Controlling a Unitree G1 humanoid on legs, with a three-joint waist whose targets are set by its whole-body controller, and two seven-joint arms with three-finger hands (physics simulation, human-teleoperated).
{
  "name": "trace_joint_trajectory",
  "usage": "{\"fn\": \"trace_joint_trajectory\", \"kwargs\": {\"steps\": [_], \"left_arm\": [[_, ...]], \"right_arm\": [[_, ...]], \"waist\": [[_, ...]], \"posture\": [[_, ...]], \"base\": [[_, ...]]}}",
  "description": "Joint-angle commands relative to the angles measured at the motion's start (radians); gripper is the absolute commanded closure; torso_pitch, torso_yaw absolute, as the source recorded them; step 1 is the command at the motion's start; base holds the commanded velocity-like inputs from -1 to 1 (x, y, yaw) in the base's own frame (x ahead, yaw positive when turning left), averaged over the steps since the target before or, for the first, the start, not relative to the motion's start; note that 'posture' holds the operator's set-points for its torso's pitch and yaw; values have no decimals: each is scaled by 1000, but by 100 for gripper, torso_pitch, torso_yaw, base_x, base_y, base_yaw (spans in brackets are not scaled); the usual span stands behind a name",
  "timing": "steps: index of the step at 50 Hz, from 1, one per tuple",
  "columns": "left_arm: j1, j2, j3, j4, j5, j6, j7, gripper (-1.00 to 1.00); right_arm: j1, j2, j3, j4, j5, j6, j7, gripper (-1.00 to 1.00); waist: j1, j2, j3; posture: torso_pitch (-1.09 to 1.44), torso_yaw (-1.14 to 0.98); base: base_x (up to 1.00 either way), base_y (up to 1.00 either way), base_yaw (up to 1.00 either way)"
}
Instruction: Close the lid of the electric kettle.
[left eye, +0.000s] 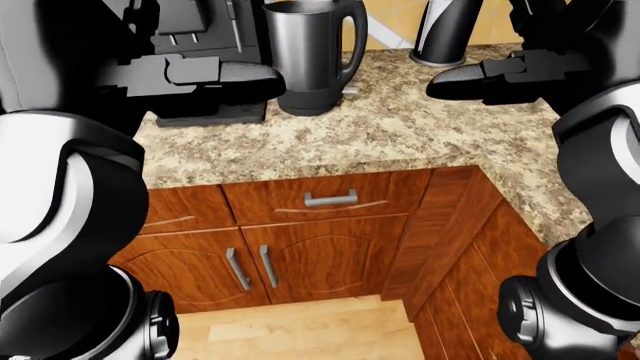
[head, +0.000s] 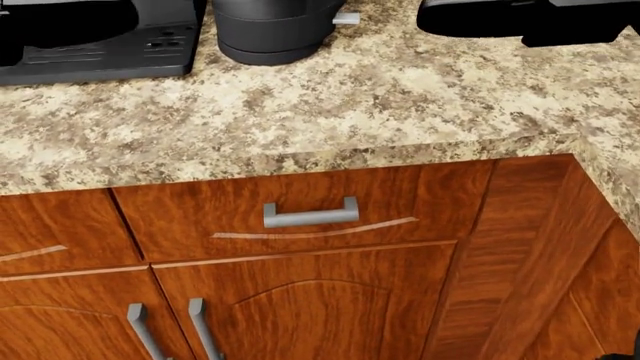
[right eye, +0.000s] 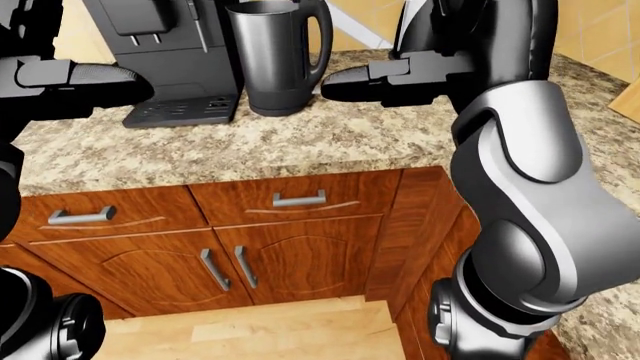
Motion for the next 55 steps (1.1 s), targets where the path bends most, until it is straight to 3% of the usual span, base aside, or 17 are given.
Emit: {"fn": "trace_joint_trajectory", "kwargs": {"steps": [1,2,3,10,12,14,15,17,20,25,27,28,34,46,47,50,55], "left_arm": [[-15,7,7,-5,8,-18,2,-100],[-14,7,2,-5,12,-19,1,-100],[-13,5,1,-4,13,-20,0,-100],[-17,-4,0,-6,22,-14,-3,-100],[-16,-4,1,-6,23,-16,-5,-100],[-17,-2,4,-6,23,-16,-7,-100],[-18,-2,4,-6,22,-16,-7,-100],[-29,1,10,-13,8,-3,2,-100],[-29,5,8,-14,3,-4,5,-100],[-35,15,14,-9,-9,-7,12,-100],[-32,17,12,-9,-11,-9,13,-100],[-34,18,12,-10,-13,-9,14,-100],[-25,24,8,-6,-9,-21,10,-100],[-28,21,12,-16,-9,-8,16,-100],[-29,22,10,-19,-10,-7,16,-100],[-31,23,8,-21,-12,-5,18,-100],[-33,23,13,-19,-15,-6,22,-100]], "right_arm": [[-17,-6,-2,-10,1,-23,1,-100],[-16,-9,4,-7,-6,-30,-1,-100],[-17,-9,4,-6,-8,-30,-1,-100],[-17,0,9,-1,-14,-30,4,-100],[-22,-1,7,-5,-13,-23,3,-100],[-18,-1,2,-8,-13,-25,4,-100],[-17,-1,2,-9,-13,-25,4,-100],[-17,-2,0,-10,-11,-26,3,-100],[-18,-2,1,-10,-9,-26,3,-100],[-15,-5,3,-7,-11,-29,6,-100],[-19,-5,7,-9,-12,-25,5,-100],[-21,-4,7,-10,-13,-23,4,-100],[-13,-7,2,-18,-14,-18,7,-100],[-16,-4,3,-22,-14,-15,12,-100],[-15,-3,6,-23,-14,-16,13,-100],[-18,-5,9,-24,-16,-12,17,-100],[-20,-6,7,-26,-18,-9,23,-100]], "waist": [[-7,12,-36],[7,-3,-19],[1,9,-15],[14,-49,-14],[20,-77,-16],[25,-134,-29],[18,-103,-28],[19,-120,-24],[15,-98,-27],[0,-57,7],[-12,-5,-10],[-9,-52,3],[8,-69,-10],[9,-69,-7],[11,-66,-28],[15,-63,-6],[12,-45,4]], "posture": [[0,0],[0,0],[0,0],[0,0],[0,0],[0,0],[0,0],[0,0],[0,0],[0,0],[0,0],[0,0],[0,0],[0,0],[0,0],[0,0],[0,0]], "base": [[16,0,0],[16,0,0],[17,0,0],[16,0,0],[16,0,0],[14,0,0],[12,0,0],[11,0,0],[9,0,0],[6,0,0],[2,0,0],[2,0,0],[1,0,0],[1,0,0],[7,0,0],[17,0,0],[22,0,0]]}}
